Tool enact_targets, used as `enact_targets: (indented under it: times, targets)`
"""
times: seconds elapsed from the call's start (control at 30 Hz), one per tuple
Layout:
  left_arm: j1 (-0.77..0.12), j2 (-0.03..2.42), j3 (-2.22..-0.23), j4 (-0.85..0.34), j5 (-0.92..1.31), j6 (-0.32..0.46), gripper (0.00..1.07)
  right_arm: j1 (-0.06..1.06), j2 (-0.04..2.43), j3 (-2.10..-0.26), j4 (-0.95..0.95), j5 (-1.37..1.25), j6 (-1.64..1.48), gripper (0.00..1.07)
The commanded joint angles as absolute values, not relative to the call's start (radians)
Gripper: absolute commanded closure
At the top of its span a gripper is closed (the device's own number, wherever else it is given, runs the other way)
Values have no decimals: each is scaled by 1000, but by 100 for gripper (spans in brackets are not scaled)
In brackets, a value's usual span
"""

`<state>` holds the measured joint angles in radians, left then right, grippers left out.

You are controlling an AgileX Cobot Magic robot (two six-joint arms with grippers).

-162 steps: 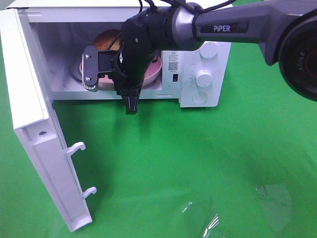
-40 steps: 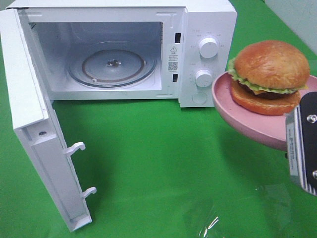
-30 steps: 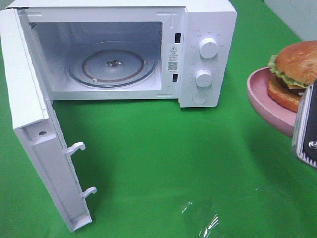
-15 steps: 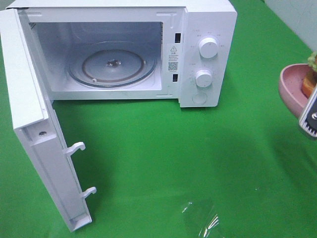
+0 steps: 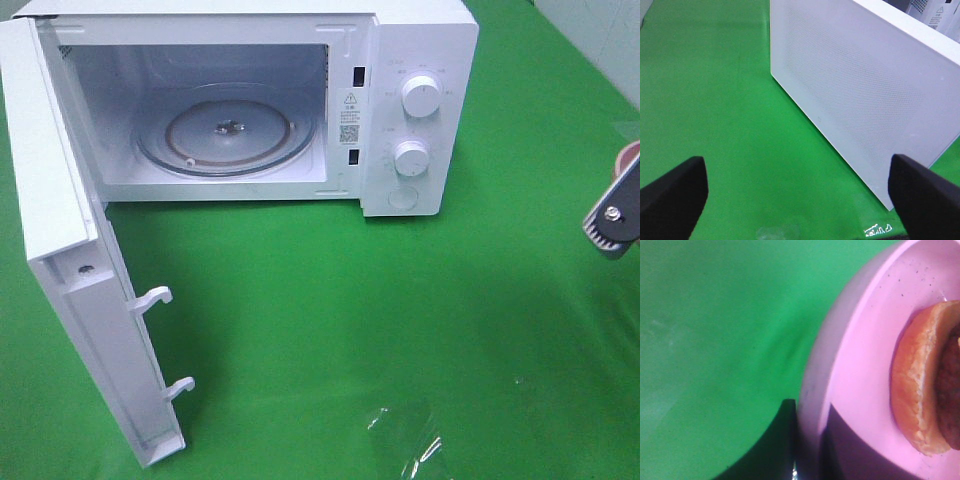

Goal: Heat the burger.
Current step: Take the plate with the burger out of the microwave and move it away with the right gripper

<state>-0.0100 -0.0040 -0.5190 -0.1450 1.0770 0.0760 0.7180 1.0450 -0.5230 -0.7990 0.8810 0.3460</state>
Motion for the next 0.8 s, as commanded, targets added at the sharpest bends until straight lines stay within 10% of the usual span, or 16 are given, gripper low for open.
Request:
enact_targets:
  times: [0.03, 0.8]
  targets:
    - [-8, -20, -516, -153, 1069, 72, 17, 715, 1093, -532, -865, 894, 408, 107]
    - [-8, -20, -516, -153, 1069, 72, 17, 715, 1360, -644, -859, 1005, 808, 107]
